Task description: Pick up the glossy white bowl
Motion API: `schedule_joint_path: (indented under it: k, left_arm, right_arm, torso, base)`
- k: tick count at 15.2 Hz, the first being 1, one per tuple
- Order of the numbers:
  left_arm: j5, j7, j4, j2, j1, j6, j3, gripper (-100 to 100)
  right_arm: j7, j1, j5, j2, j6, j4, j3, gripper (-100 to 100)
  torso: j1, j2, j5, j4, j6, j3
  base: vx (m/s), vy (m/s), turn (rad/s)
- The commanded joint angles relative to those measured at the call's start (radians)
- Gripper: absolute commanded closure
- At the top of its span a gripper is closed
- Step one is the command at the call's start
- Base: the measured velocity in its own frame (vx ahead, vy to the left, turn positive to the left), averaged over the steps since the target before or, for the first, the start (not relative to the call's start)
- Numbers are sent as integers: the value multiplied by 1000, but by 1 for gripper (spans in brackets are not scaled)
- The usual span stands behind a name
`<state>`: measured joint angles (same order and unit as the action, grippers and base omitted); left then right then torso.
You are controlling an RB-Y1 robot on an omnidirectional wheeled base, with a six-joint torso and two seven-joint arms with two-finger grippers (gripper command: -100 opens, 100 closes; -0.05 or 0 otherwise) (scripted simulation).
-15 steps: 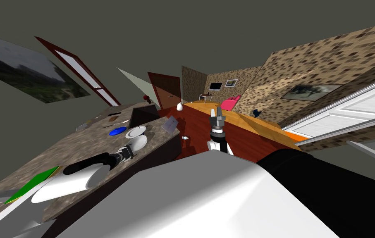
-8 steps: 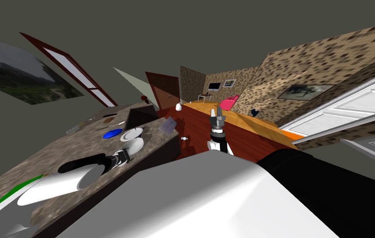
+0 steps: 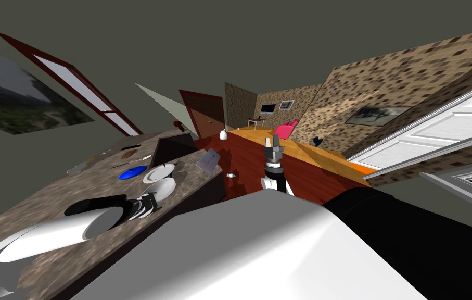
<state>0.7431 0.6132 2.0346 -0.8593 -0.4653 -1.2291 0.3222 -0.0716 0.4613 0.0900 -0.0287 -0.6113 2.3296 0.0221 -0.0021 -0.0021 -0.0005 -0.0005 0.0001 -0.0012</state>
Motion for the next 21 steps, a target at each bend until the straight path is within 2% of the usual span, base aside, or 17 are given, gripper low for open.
schedule_joint_path:
  k: [1, 4, 6, 10, 11, 12, 15, 16, 17, 21]
  left_arm:
    - [26, 17, -9, -19, 2, -50, 11, -100]
    - [43, 27, -14, -30, 2, -85, 18, -100]
    - [70, 43, -24, -49, 3, -135, 30, -100]
    - [93, 57, -31, -65, 3, -178, 40, -100]
    - [85, 53, -28, -60, 3, -162, 36, -100]
    - [71, 37, -62, -45, 10, -143, 24, -100]
    - [52, 16, -103, -26, 18, -114, 7, -100]
    - [63, 25, -85, -36, 14, -130, 17, -100]
    - [61, 23, -88, -34, 15, -126, 15, 100]
    - [60, 21, -87, -38, 17, -123, 19, 100]
  right_arm:
    - [0, 0, 0, 0, 0, 0, 0, 0]
    - [0, 0, 0, 0, 0, 0, 0, 0]
    - [0, 0, 0, 0, 0, 0, 0, 0]
    - [0, 0, 0, 0, 0, 0, 0, 0]
    - [0, 0, 0, 0, 0, 0, 0, 0]
    - [0, 0, 0, 0, 0, 0, 0, 0]
    - [0, 0, 0, 0, 0, 0, 0, 0]
    - [0, 0, 0, 0, 0, 0, 0, 0]
    - [0, 0, 0, 0, 0, 0, 0, 0]
    - [0, 0, 0, 0, 0, 0, 0, 0]
  torso:
    - [0, 0, 0, 0, 0, 0]
    - [0, -1, 0, 0, 0, 0]
    - [0, 0, 0, 0, 0, 0]
    - [1, 2, 0, 0, 0, 1]
    - [1, 2, 0, 1, 0, 1]
    - [1, 2, 0, 1, 0, 1]
    - [2, 3, 1, 1, 0, 2]
    - [2, 3, 1, 1, 0, 2]
    - [2, 3, 1, 1, 0, 2]
    - [2, 5, 4, 0, -2, 2]
  base:
    - [35, -28, -57]
    - [45, -24, -39]
    - [11, -17, 19]
    - [6, -11, -11]
    - [5, -11, 1]
    - [2, -3, -23]
    - [-4, 3, -33]
    - [-4, 4, -15]
    - [0, 0, 0]
    - [-1, 1, -3]
